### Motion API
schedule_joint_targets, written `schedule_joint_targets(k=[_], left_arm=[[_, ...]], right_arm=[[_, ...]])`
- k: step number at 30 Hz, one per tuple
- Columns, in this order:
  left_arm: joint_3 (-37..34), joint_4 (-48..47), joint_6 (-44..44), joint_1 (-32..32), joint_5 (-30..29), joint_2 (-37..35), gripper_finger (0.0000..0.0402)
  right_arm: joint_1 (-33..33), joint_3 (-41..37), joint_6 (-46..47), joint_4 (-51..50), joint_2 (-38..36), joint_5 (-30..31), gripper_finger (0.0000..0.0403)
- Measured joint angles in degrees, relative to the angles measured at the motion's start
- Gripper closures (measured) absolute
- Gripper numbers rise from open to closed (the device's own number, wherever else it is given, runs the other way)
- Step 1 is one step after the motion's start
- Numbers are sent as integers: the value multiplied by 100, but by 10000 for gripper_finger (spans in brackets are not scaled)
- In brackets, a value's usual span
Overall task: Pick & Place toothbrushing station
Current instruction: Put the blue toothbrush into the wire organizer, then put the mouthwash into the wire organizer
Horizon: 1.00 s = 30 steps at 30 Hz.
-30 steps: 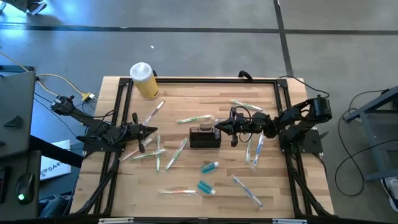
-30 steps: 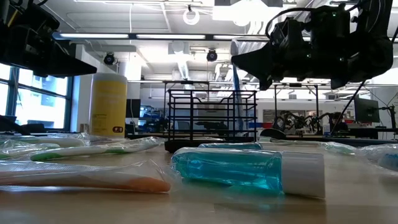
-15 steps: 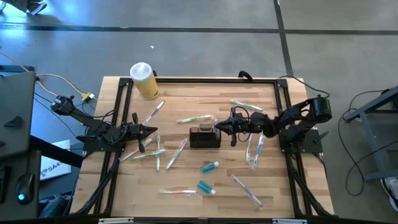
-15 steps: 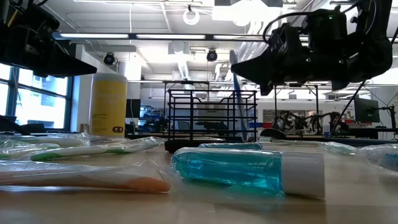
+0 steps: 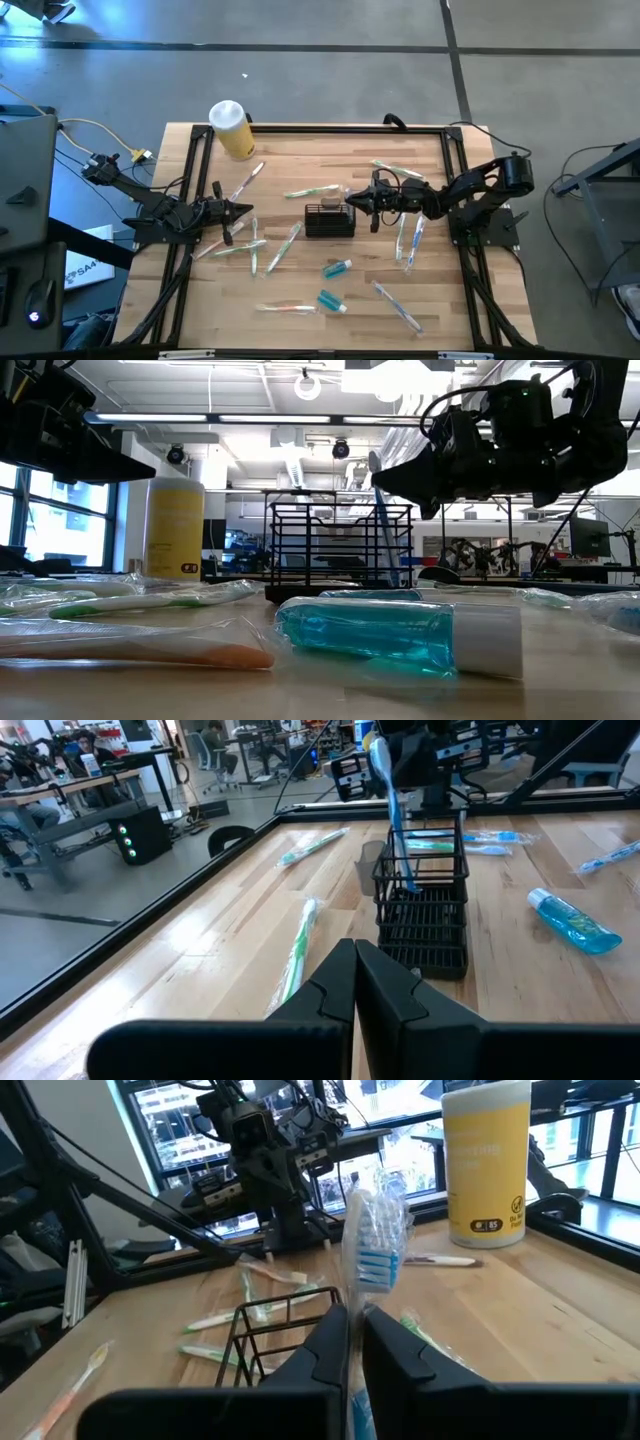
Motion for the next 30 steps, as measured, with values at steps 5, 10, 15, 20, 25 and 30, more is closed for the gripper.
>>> schedule_joint_targets(k=[5,10,15,20,25,30], left_arm=[[0,0,1,-2,0,-1,401],[1,0,-1,1,0,0,401],[0,0,-11,1,0,-2,401],[1,0,-20,-1,2,-1,401],[-1,0,-27,-2,2,1,401],[1,4,-266,1,22,0,401]], right_arm=[[-2,-4,0,-101,2,-70,362],[0,-7,-40,-107,2,-92,342],[0,-9,-303,-59,7,-66,310],[2,-11,-394,7,-34,-73,260],[2,-11,-472,11,-212,-104,206],[0,-11,-557,-54,-501,-583,174]])
